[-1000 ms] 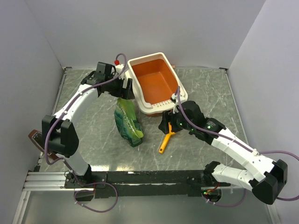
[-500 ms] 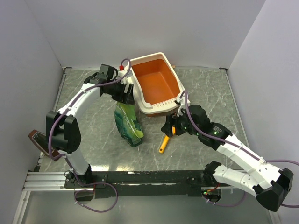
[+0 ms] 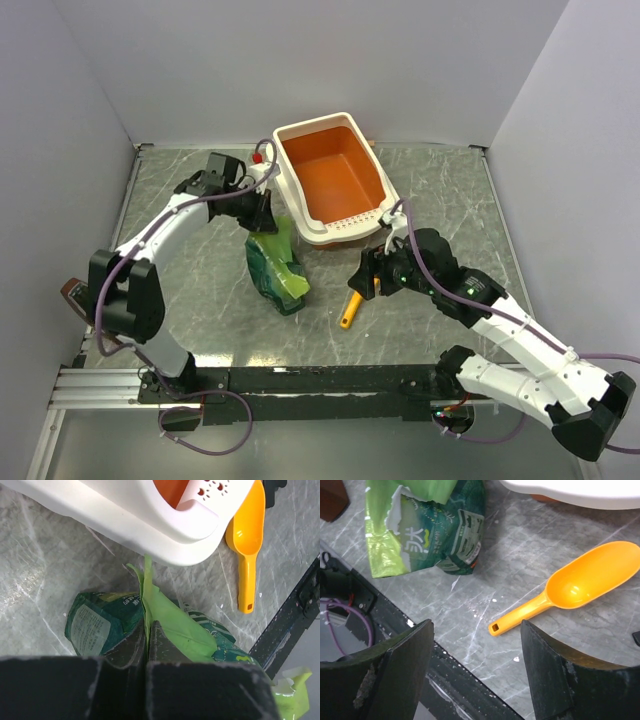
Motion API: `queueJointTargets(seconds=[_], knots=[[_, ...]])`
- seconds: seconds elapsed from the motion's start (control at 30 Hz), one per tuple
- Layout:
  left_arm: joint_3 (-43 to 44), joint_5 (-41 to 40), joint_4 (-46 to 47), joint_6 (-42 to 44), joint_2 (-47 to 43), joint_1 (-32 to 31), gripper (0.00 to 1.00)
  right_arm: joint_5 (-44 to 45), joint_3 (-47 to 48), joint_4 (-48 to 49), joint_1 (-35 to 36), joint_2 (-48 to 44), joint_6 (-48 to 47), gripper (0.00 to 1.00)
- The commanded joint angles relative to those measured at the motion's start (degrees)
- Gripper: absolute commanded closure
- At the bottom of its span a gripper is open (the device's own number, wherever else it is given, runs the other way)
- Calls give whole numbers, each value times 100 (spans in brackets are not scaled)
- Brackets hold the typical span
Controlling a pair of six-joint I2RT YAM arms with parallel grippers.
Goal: Fill the litter box with clean litter
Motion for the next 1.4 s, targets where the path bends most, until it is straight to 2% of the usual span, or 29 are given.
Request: queueJointTargets(seconds=[0.0, 0.17, 0.3, 0.4, 0.57, 0.8, 1.03, 1.37], knots=[[-521, 383, 647, -320, -966, -78, 100, -470, 270, 22, 54, -59, -63, 26], [-1882, 146, 2904, -1645, -2468, -34, 99, -1076, 665, 153, 71, 300, -405, 26], [-3034, 6, 4846, -2647, -3550, -34, 99, -1586, 1175, 153, 98, 775, -862, 21], [-3781, -345, 5816, -3193, -4087, -34, 99, -1920, 1500, 250, 98, 1074, -1213, 17], [-5073, -934, 7484, -4037, -4957, -43, 99, -2228, 1966, 391, 106, 1715, -1864, 15], [-5532, -1217, 8119, -4467, -5459, -43, 99, -3080, 2757, 400, 115, 2954, -2699, 13], [-5673, -1181, 8304, -4582, -5740, -43, 99, -3547, 3680, 400, 115, 4062, -2919, 11], [-5884, -1208, 8840, -4767, -5908, -43, 99, -3846, 3786, 839, 115, 4713, -2805, 10]])
